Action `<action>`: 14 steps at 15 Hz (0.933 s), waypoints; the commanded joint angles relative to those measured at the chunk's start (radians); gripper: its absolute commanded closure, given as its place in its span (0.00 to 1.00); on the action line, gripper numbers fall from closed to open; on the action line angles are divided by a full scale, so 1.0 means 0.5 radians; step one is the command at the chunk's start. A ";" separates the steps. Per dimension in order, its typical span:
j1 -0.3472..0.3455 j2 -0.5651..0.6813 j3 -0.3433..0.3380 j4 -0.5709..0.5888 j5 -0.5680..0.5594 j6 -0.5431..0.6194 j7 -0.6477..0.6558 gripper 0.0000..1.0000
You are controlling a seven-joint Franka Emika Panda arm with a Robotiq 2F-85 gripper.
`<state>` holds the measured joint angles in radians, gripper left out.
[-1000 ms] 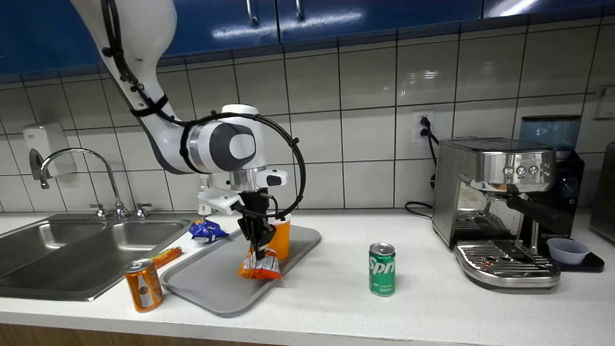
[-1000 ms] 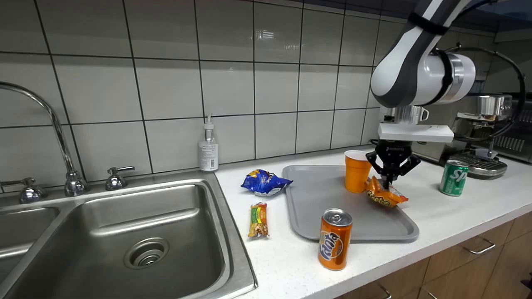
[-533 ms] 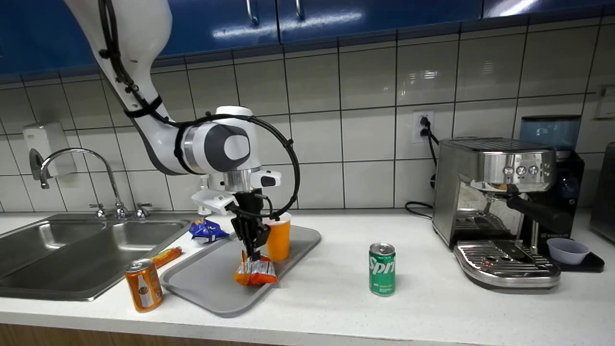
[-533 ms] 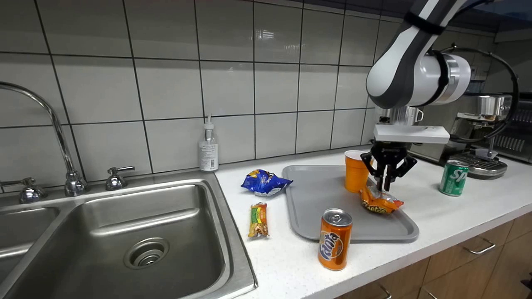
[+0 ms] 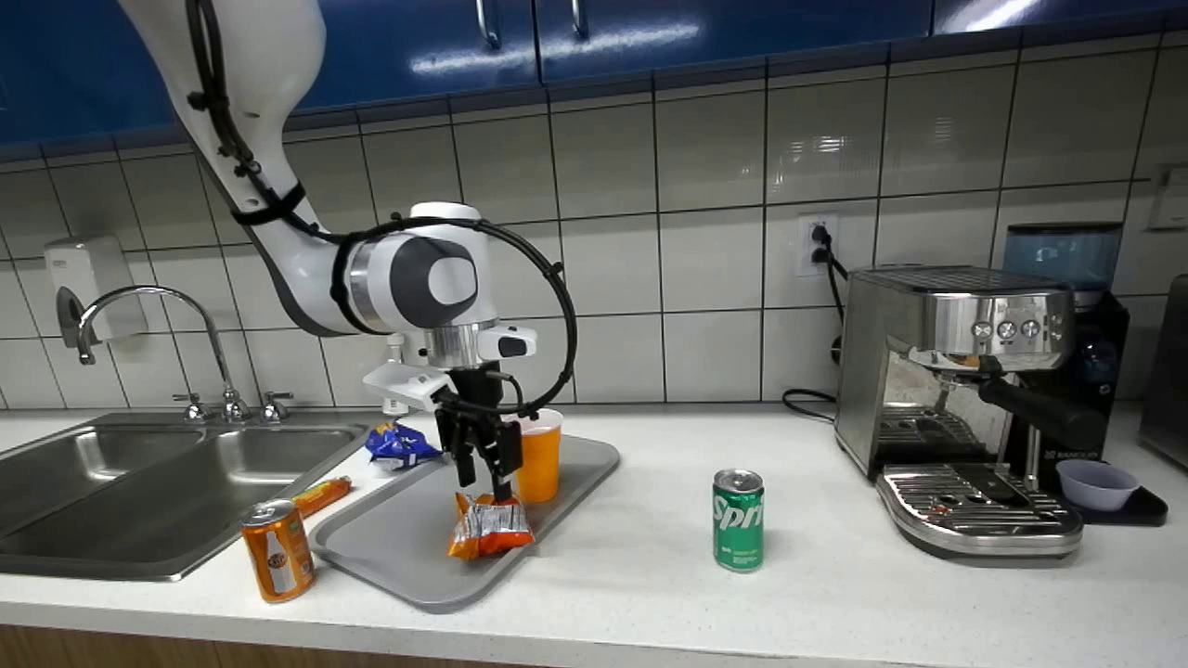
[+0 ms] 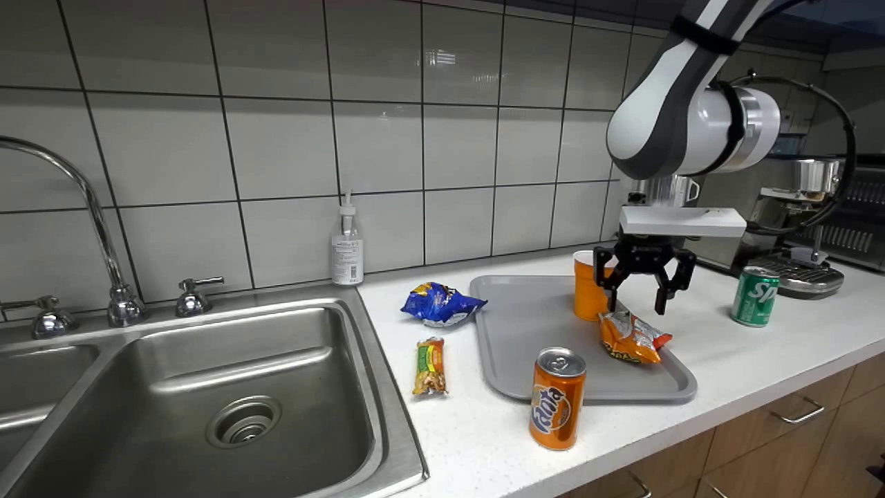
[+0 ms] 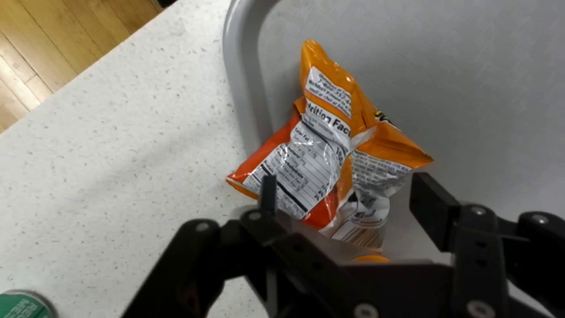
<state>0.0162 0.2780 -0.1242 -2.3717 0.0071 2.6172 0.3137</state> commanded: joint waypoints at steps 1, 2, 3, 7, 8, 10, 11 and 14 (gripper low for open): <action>0.029 -0.121 0.011 -0.056 -0.080 -0.086 -0.008 0.00; 0.036 -0.133 0.016 -0.062 -0.091 -0.088 -0.011 0.00; 0.044 -0.145 0.020 -0.069 -0.103 -0.089 -0.010 0.00; 0.066 -0.191 0.056 -0.099 -0.139 -0.074 -0.020 0.00; 0.071 -0.200 0.066 -0.106 -0.140 -0.072 -0.021 0.00; 0.083 -0.216 0.089 -0.118 -0.140 -0.063 -0.021 0.00; 0.086 -0.224 0.108 -0.123 -0.127 -0.060 -0.030 0.00; 0.103 -0.236 0.157 -0.132 -0.111 -0.040 -0.034 0.00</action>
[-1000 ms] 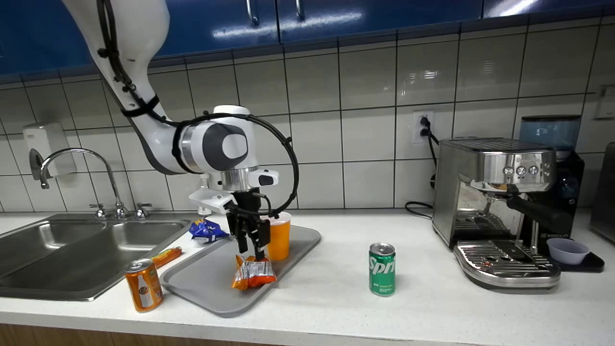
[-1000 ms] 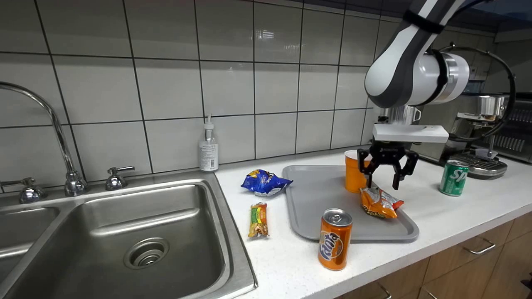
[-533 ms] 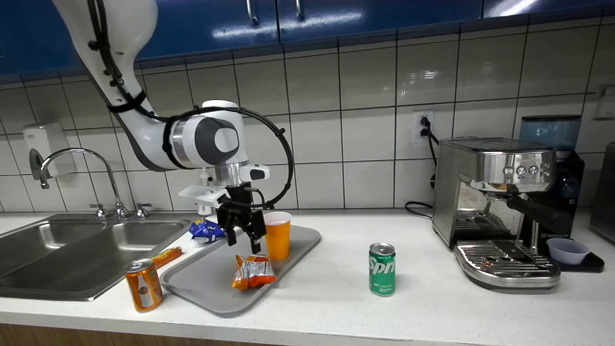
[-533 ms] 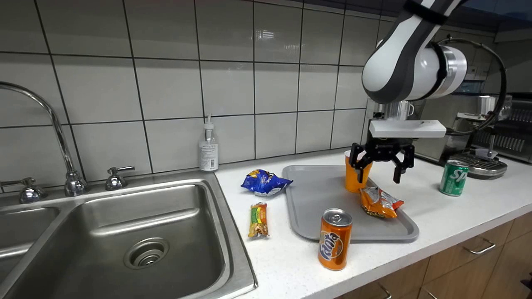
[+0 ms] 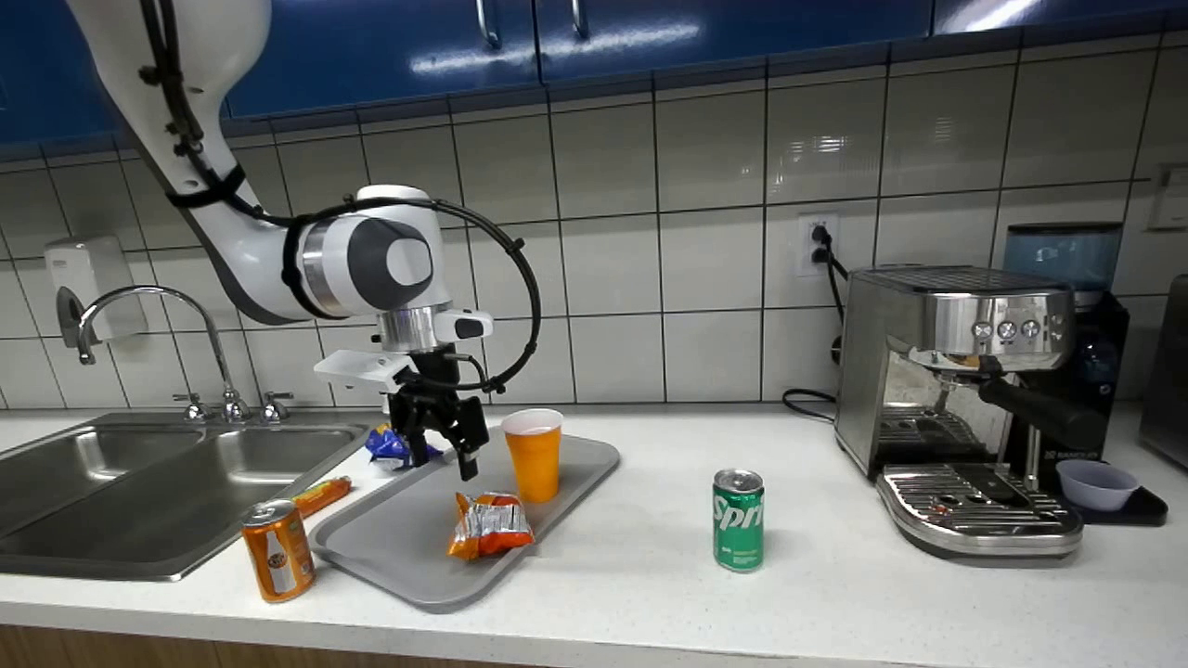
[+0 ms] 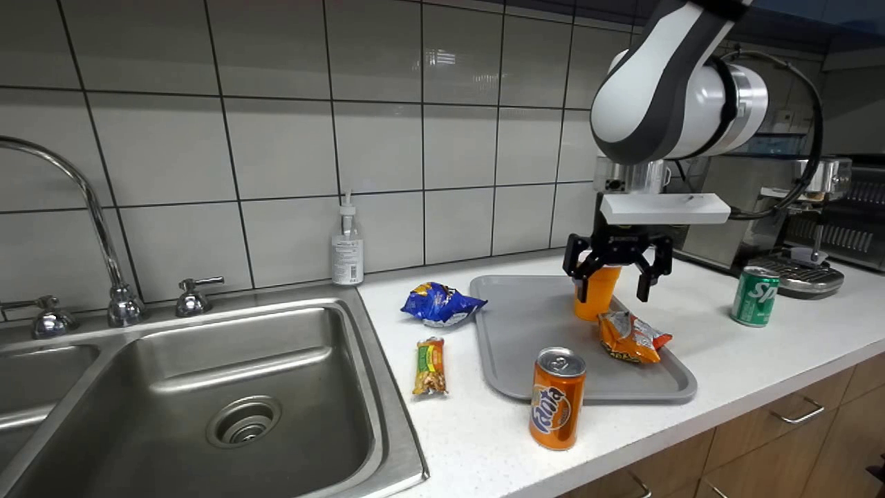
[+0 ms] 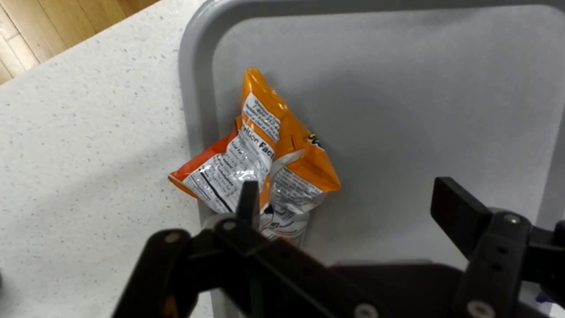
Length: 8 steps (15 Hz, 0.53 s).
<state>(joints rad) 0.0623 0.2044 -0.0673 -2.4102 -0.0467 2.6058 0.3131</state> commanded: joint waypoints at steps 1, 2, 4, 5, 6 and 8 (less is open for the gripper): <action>0.017 -0.088 0.063 -0.054 0.010 -0.016 -0.038 0.00; 0.022 -0.087 0.080 -0.055 0.016 -0.009 -0.040 0.00; 0.025 -0.089 0.113 -0.056 0.034 -0.010 -0.061 0.00; 0.026 -0.091 0.128 -0.055 0.041 -0.019 -0.075 0.00; 0.024 -0.093 0.137 -0.053 0.046 -0.028 -0.094 0.00; 0.010 -0.105 0.162 -0.053 0.081 -0.046 -0.164 0.00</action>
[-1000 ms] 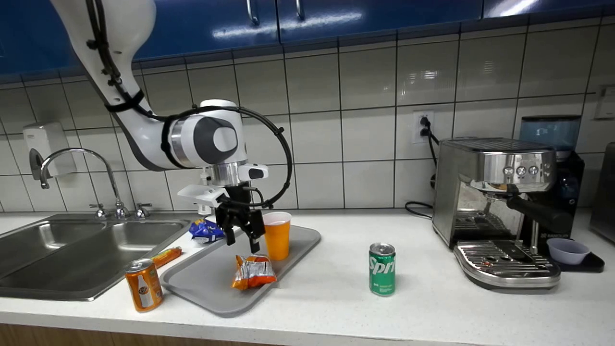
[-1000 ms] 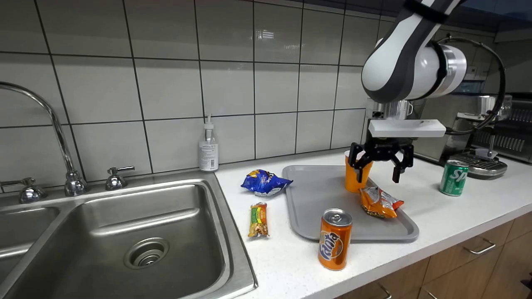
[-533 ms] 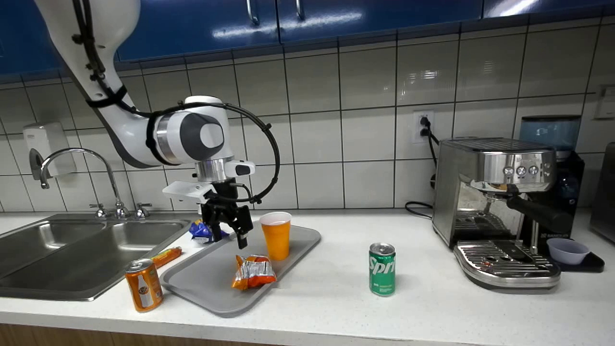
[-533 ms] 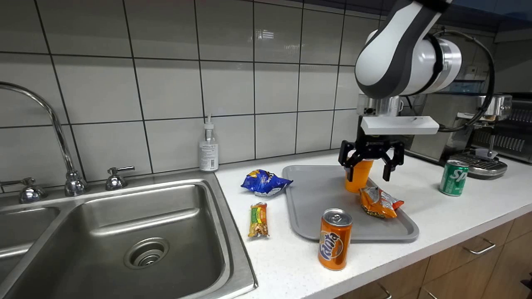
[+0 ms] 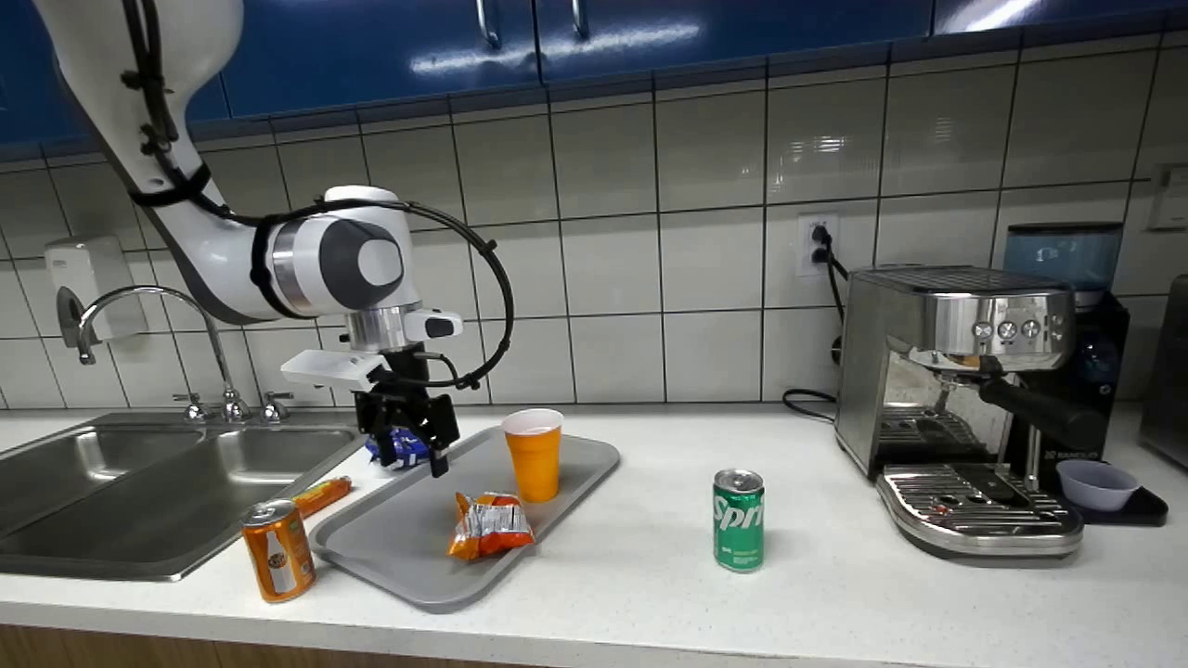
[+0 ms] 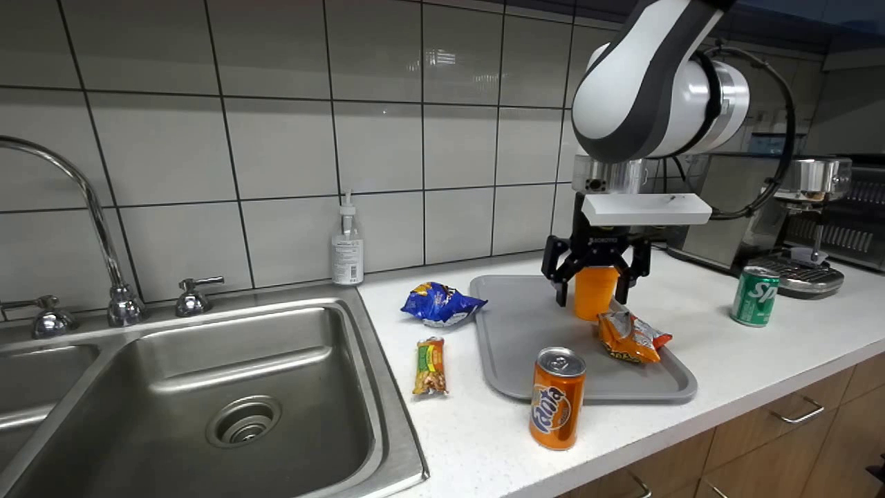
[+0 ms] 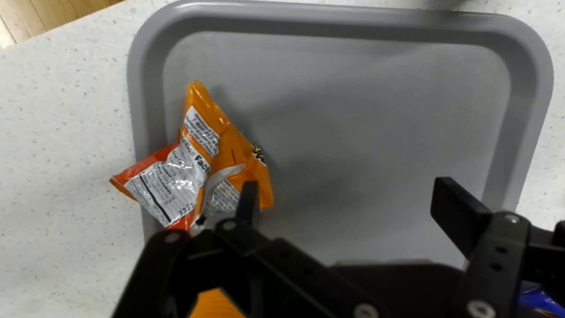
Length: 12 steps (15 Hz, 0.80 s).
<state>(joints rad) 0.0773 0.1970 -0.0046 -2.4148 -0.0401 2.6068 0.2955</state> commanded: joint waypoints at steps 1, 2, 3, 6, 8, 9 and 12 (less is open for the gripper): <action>-0.029 -0.099 0.054 -0.046 0.103 -0.060 -0.189 0.00; -0.034 -0.101 0.064 -0.050 0.127 -0.054 -0.244 0.00; -0.033 -0.101 0.068 -0.049 0.139 -0.052 -0.278 0.00; -0.022 -0.117 0.097 -0.061 0.200 -0.040 -0.364 0.00; -0.004 -0.106 0.131 -0.050 0.244 -0.036 -0.367 0.00; 0.007 -0.097 0.144 -0.045 0.255 -0.024 -0.345 0.00; 0.042 -0.058 0.195 -0.016 0.289 -0.011 -0.282 0.00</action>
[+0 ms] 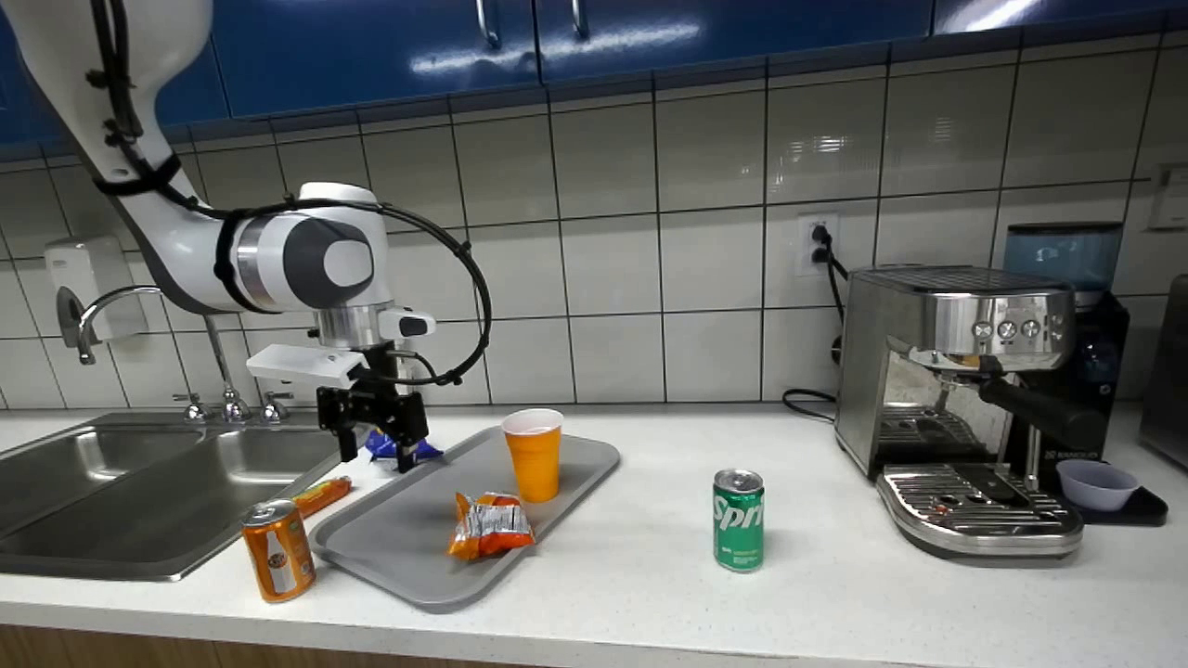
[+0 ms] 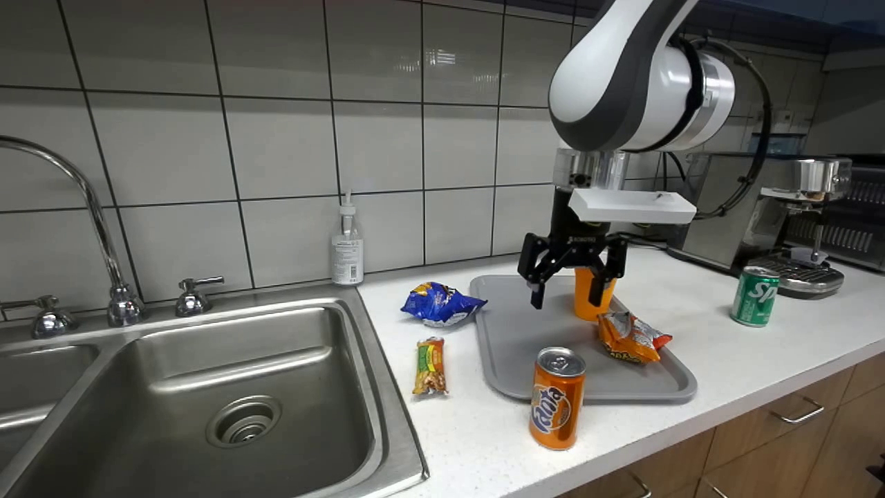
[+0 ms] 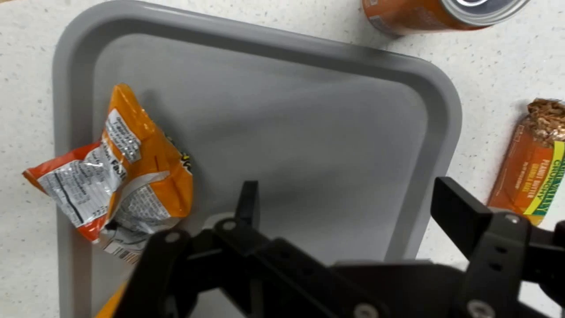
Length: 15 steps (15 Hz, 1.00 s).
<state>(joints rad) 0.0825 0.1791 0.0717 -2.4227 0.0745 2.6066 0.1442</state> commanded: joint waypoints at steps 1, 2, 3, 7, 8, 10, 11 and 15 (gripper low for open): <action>0.046 -0.011 0.056 0.008 0.061 -0.010 0.034 0.00; 0.064 0.000 0.062 0.016 0.049 -0.005 0.054 0.00; 0.080 0.010 0.070 0.024 0.039 -0.004 0.062 0.00; 0.142 0.047 0.078 0.046 -0.009 -0.003 0.091 0.00; 0.157 0.054 0.074 0.049 -0.035 -0.008 0.107 0.00; 0.189 0.070 0.066 0.054 -0.091 -0.014 0.135 0.00; 0.208 0.083 0.059 0.058 -0.135 -0.019 0.162 0.00; 0.254 0.119 0.061 0.059 -0.256 -0.016 0.210 0.00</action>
<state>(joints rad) 0.1879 0.2219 0.1054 -2.4123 -0.0089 2.6087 0.2089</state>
